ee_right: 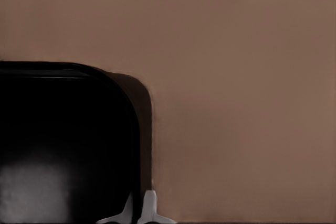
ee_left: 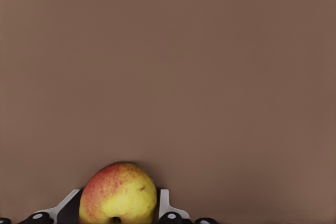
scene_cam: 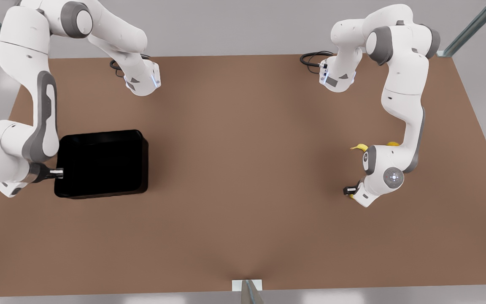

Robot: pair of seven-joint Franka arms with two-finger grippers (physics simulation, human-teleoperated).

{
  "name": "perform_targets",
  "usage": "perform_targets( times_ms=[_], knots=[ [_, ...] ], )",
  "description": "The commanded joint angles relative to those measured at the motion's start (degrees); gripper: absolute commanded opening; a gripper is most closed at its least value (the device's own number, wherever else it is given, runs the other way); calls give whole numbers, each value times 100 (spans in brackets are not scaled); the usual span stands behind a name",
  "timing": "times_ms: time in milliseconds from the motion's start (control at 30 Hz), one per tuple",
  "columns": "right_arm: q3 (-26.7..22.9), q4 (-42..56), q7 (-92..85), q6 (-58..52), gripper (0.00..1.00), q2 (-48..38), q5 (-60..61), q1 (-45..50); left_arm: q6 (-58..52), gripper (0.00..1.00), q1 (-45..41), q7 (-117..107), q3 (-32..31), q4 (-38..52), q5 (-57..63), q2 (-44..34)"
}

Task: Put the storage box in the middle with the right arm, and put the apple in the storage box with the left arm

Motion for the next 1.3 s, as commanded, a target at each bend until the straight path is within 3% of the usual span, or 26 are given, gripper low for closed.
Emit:
perform_targets(
  times_ms=[0,100,300,433,567,800,833,867,1000,1067,1133,1267],
  knots=[
    [157,52,214,-53,21,1,81,0,0,74,0,0,0,0,4,1],
    [1125,184,1735,-80,21,63,64,219,0,71,0,0,0,0,-5,1],
    [1142,429,3537,-53,21,414,389,1898,0,67,0,-8,0,0,4,1],
    [1142,1388,4425,-71,21,1258,626,2777,0,67,-9,0,0,9,-5,1],
    [1142,2205,4759,26,21,1988,705,3164,0,67,-9,0,0,9,-5,1],
    [1142,2513,4777,904,21,2629,696,3437,0,67,-26,-8,0,9,-5,1],
    [1142,2513,4724,949,84,2673,697,3437,0,67,-26,-8,0,9,-5,1],
    [1142,2513,4672,949,100,2665,696,3437,0,67,-26,-8,0,18,-5,1],
    [1142,2513,4601,729,100,2568,705,3305,0,65,-26,-8,0,18,4,1],
    [1151,2504,4619,106,100,2252,705,3041,0,65,-26,0,0,18,-4,1],
    [1441,2513,4575,-958,100,1769,705,2365,0,65,-26,-8,0,18,4,1],
    [1380,2469,3169,-2532,100,731,-15,853,-9,65,-26,-8,0,62,4,1]
  ],
)
